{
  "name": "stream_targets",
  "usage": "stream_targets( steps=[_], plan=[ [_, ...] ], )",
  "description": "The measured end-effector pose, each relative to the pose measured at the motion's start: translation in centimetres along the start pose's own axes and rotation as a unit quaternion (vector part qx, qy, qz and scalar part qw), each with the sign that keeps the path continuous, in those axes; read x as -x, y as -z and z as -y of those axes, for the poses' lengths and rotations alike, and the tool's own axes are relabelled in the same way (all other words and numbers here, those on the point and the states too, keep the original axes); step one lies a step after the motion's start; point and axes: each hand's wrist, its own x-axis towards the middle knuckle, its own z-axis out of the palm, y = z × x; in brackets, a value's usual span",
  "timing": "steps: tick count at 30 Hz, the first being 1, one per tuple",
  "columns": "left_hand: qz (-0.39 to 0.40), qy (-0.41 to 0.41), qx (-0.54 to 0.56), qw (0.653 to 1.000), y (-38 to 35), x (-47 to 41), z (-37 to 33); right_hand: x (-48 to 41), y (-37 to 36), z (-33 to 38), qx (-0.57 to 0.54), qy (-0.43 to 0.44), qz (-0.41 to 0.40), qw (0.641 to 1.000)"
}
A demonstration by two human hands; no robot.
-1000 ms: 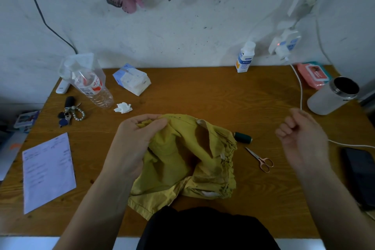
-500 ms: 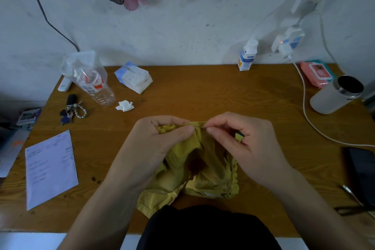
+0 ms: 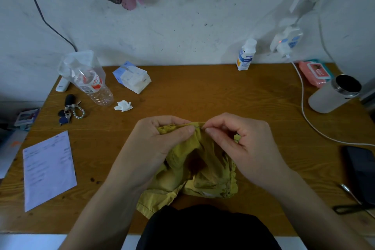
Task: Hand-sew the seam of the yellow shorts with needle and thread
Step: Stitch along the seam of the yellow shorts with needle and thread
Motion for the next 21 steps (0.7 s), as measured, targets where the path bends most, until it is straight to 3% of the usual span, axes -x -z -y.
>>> stream_targets(
  steps=[7, 15, 21],
  plan=[
    [-0.013, -0.01, -0.015, 1.0, -0.07, -0.06, 0.1, -0.07, 0.08, 0.18, 0.007, -0.024, 0.015, 1.0],
    [-0.018, -0.018, -0.056, 0.998, 0.02, 0.09, 0.11, -0.67, 0.92, 0.19, -0.087, -0.137, 0.149, 0.975],
    [-0.107, -0.05, -0.168, 0.979, -0.6, -0.04, 0.54, -0.54, 0.3, 0.67, -0.005, -0.11, 0.09, 0.99]
  ],
)
